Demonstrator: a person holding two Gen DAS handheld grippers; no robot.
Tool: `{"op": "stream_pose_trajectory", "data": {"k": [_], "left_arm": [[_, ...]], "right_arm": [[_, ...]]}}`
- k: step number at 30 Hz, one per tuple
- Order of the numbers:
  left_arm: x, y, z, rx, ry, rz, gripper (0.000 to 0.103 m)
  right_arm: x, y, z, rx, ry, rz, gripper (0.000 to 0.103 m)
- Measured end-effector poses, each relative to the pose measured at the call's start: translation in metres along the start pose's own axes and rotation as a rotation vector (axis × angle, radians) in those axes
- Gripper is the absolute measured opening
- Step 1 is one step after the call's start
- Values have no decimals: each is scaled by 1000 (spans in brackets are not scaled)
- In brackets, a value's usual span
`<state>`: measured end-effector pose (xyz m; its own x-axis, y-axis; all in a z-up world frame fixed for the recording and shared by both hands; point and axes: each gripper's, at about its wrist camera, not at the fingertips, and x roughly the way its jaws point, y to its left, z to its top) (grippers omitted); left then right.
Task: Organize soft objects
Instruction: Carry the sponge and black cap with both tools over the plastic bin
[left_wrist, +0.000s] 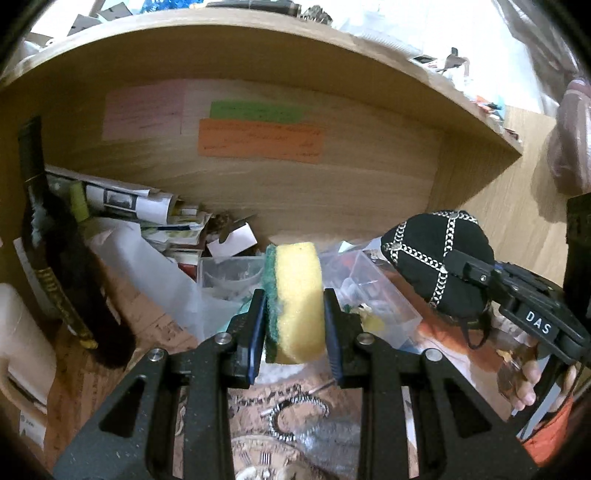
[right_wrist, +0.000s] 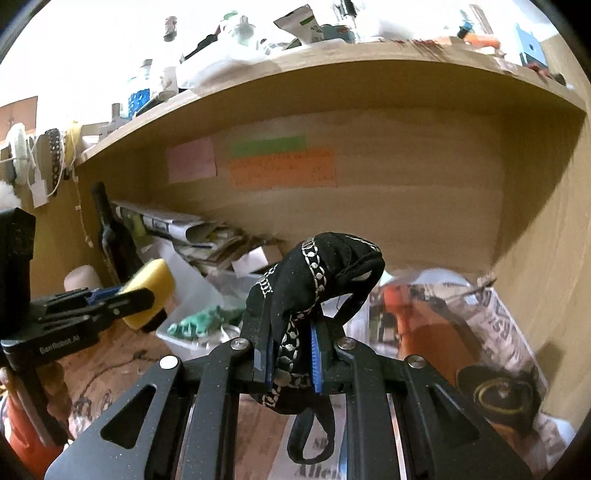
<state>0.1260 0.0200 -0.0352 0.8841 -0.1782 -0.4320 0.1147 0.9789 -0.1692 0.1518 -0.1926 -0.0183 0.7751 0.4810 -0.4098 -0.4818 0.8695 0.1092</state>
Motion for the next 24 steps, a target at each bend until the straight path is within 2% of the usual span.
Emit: {"op": "stream_pose_trajectory", "data": {"k": [9, 16, 24], "left_arm": [[51, -4, 8, 8, 87, 12, 29], [89, -10, 6, 11, 159, 0, 29], [134, -10, -4, -5, 246, 34, 29]], "right_arm": [[33, -1, 9, -13, 21, 4, 13], [75, -2, 0, -19, 119, -1, 13], [117, -11, -19, 13, 230, -6, 13]]}}
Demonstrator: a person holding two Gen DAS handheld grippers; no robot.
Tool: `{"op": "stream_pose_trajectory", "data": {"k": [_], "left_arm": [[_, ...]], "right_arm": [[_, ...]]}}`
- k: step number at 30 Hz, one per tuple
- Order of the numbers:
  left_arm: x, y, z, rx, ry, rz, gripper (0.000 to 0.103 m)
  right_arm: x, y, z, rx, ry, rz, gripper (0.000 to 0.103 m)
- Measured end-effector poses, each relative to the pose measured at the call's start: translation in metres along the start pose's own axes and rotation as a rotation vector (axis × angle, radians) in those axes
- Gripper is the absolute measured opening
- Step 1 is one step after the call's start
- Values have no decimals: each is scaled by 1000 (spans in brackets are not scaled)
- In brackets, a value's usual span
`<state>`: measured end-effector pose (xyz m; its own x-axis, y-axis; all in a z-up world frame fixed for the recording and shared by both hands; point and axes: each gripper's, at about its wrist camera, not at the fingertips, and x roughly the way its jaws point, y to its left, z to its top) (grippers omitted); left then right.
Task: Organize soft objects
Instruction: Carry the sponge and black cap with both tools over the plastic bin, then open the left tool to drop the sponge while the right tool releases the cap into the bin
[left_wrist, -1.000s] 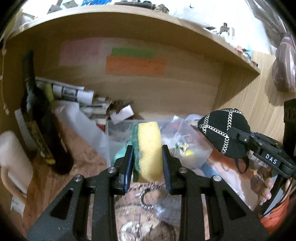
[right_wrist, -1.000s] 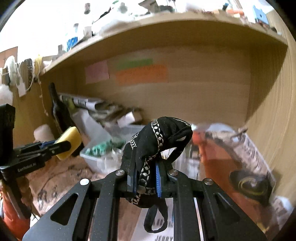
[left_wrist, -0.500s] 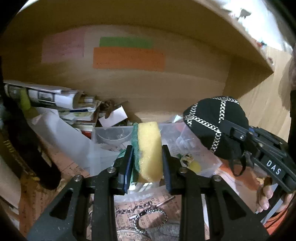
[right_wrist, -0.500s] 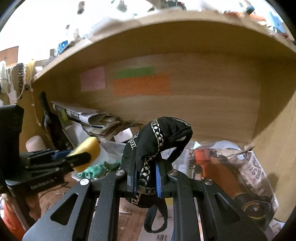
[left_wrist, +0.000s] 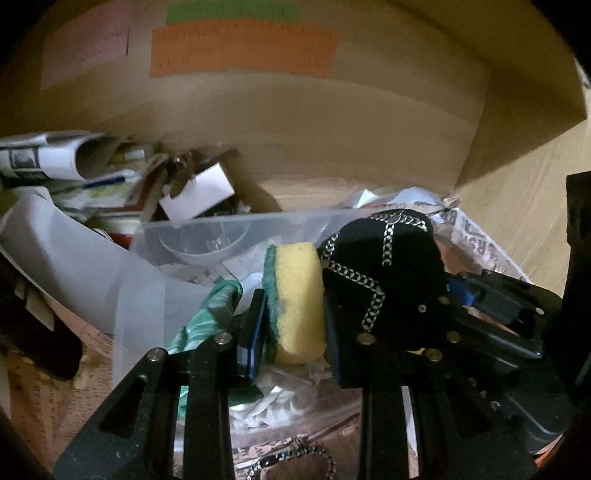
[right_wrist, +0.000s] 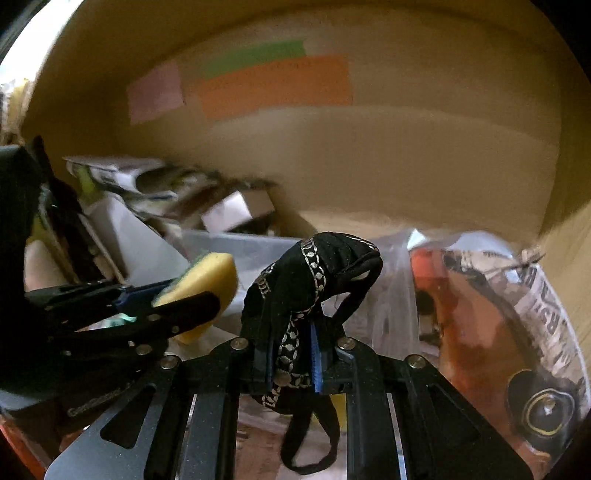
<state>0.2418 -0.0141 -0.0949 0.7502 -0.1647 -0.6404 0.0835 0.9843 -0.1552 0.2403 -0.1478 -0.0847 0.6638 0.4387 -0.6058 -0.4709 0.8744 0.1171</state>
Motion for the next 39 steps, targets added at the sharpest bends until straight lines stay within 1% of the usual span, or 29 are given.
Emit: {"op": "stream_pose_trajectory", "data": {"k": [3, 6, 8, 9, 12, 15, 18, 20, 21, 23, 24, 25, 26, 29, 31, 33, 34, 35, 36, 37, 38, 39], "left_arm": [[9, -2, -1, 3, 20, 8, 29], [14, -4, -4, 13, 41, 15, 29], [16, -6, -6, 16, 54, 14, 29], [16, -6, -7, 17, 63, 16, 33], [13, -7, -8, 16, 66, 19, 36], [10, -4, -7, 6, 67, 22, 39], [0, -2, -5, -10, 54, 9, 42], [-10, 0, -3, -21, 39, -6, 43], [-16, 1, -2, -22, 29, -11, 43], [-27, 1, 0, -19, 7, -12, 44], [-35, 0, 0, -16, -9, -15, 46], [-42, 1, 0, -19, -21, -23, 48], [-46, 1, 0, -19, -30, -29, 49], [-68, -4, -2, 5, -72, -27, 50], [-80, -8, -5, 21, -92, -26, 54], [-92, -10, -10, 38, -119, -7, 56], [-97, -9, -12, 42, -126, -4, 57], [-102, -9, -14, 44, -132, -2, 58], [-107, -8, -17, 44, -137, -1, 61], [-110, -6, -19, 44, -140, 0, 65], [-114, -4, -22, 44, -145, 5, 67], [-118, -3, -26, 41, -149, 12, 71]], "right_arm": [[14, -9, -5, 24, 49, 9, 13], [21, -12, -6, 30, 71, 12, 16], [22, -12, -7, 17, 81, -3, 18], [23, -11, -8, 11, 87, -9, 18], [21, -8, -8, -5, 93, -29, 20], [17, -6, -6, -26, 90, -60, 26], [9, -7, -3, -22, 76, -64, 35], [3, -9, -1, -16, 58, -73, 48], [-4, -9, 0, -15, 40, -85, 52], [-14, -10, 3, -9, 10, -98, 68], [-21, -11, 5, -5, -7, -95, 73], [-28, -11, 6, -2, -26, -87, 81], [-33, -10, 7, -1, -42, -84, 86], [-51, -5, 10, -21, -86, -90, 86], [-61, 1, 10, -39, -106, -90, 86], [-71, 7, 8, -55, -125, -82, 87], [-76, 11, 7, -60, -134, -77, 89], [-80, 13, 6, -65, -143, -68, 93], [-85, 16, 4, -69, -150, -58, 96], [-88, 18, 2, -69, -157, -51, 100], [-92, 21, 0, -70, -166, -44, 103], [-95, 24, -2, -72, -172, -37, 103]]}}
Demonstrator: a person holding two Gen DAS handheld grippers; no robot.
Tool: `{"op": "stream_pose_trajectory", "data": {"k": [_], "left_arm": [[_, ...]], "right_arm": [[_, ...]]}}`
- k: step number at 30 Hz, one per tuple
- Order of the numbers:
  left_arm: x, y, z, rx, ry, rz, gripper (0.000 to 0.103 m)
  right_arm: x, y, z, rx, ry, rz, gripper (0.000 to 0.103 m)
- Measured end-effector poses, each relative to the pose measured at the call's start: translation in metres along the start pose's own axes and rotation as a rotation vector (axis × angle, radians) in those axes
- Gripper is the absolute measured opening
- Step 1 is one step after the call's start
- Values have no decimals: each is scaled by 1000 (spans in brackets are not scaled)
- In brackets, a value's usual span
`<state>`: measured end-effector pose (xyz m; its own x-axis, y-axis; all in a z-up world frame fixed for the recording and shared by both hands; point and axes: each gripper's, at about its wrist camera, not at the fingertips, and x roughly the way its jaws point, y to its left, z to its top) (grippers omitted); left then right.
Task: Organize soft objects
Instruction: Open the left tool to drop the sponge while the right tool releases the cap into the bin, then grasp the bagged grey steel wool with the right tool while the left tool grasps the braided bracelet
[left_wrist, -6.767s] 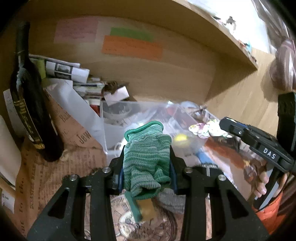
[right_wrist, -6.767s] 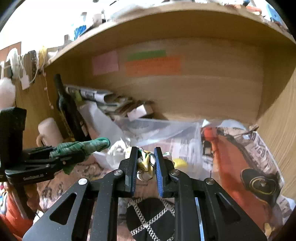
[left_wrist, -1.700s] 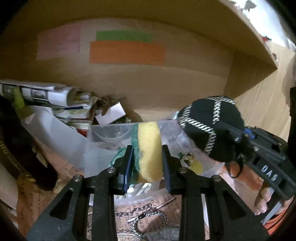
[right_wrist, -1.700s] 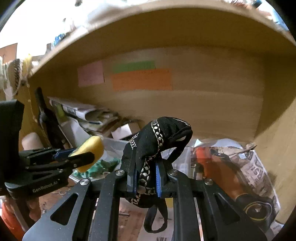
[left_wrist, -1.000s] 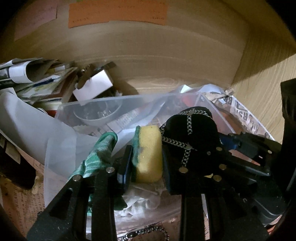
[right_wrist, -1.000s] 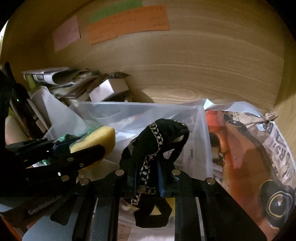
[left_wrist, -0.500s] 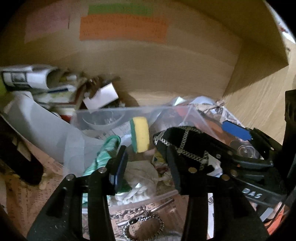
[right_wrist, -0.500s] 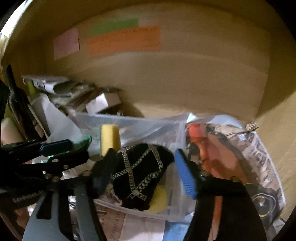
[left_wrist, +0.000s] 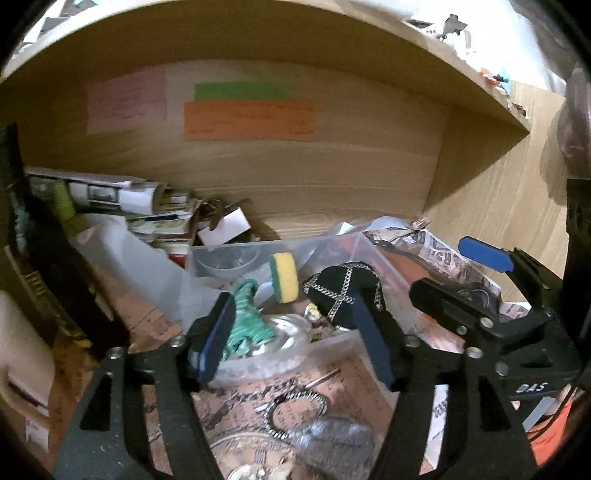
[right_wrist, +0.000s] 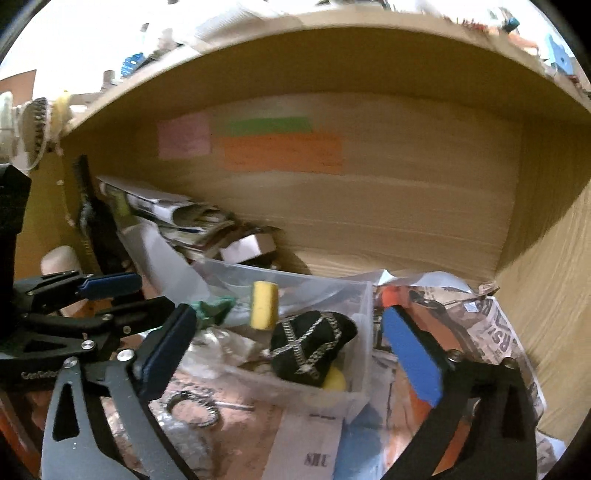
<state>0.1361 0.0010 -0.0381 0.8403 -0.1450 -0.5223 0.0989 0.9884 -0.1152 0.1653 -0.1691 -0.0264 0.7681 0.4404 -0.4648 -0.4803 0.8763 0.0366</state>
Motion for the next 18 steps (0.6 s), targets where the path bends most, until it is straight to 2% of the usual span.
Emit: {"op": "stream_pose_trajectory", "data": {"k": [7, 13, 18], "left_arm": [[-12, 15, -25, -4, 26, 45, 90], [1, 29, -54, -29, 115, 74, 93], [15, 39, -82, -44, 202, 99, 93]], "right_arm": [[-7, 21, -18, -12, 24, 55, 103], [6, 39, -48, -17, 118, 96, 103], [29, 52, -79, -13, 259, 134, 103]]}}
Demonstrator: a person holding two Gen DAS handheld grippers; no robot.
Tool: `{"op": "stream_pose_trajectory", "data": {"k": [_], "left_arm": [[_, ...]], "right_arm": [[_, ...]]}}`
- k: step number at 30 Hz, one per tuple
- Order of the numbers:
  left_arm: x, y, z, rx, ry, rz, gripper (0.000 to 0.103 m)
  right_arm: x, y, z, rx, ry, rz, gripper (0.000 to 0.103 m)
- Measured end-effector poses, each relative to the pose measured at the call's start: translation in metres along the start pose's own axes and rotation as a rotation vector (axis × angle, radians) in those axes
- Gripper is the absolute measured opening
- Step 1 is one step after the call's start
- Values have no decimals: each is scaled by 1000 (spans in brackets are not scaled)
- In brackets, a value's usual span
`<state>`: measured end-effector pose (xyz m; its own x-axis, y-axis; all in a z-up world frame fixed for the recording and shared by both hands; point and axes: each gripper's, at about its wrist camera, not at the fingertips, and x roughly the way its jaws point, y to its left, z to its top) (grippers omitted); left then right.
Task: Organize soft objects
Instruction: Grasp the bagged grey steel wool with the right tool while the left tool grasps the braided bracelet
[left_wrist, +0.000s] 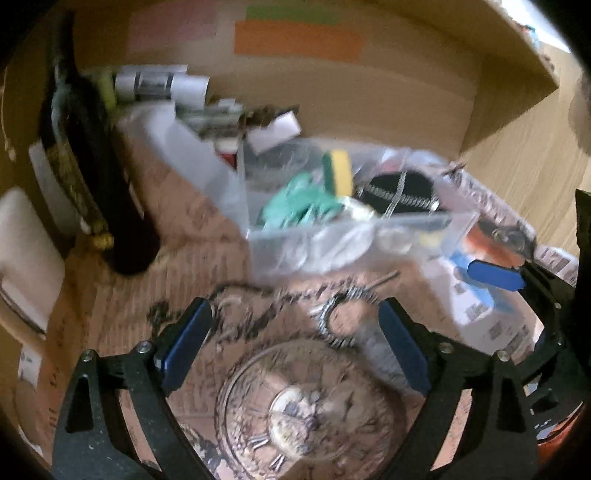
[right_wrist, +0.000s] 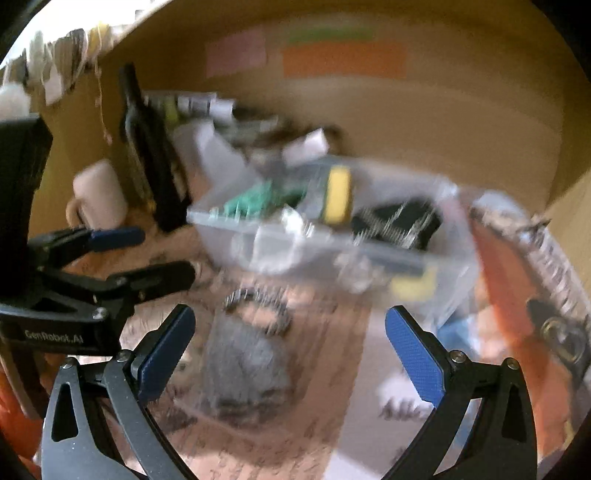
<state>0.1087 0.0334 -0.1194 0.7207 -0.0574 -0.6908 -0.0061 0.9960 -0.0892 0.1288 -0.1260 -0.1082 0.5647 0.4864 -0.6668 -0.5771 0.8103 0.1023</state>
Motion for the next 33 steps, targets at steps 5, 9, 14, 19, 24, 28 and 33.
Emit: {"op": "stream_pose_trajectory", "data": {"k": [5, 9, 14, 19, 24, 28, 33], "left_arm": [[15, 6, -17, -15, 58, 30, 93], [20, 8, -24, -32, 78, 31, 93], [26, 8, -22, -40, 76, 23, 92], [40, -3, -11, -6, 96, 11, 75], [62, -15, -5, 32, 148, -5, 61], [67, -21, -2, 65, 141, -2, 39], [67, -24, -1, 71, 135, -52, 6]], "right_arm": [[20, 6, -16, 12, 113, 58, 98], [29, 9, -23, -4, 168, 77, 78], [23, 3, -26, 5, 160, 79, 45], [9, -11, -26, 44, 121, 65, 32], [-9, -29, -23, 88, 63, 33, 32], [-22, -41, -20, 105, 18, 10, 31], [-29, -48, -14, 129, -24, 0, 31]]}}
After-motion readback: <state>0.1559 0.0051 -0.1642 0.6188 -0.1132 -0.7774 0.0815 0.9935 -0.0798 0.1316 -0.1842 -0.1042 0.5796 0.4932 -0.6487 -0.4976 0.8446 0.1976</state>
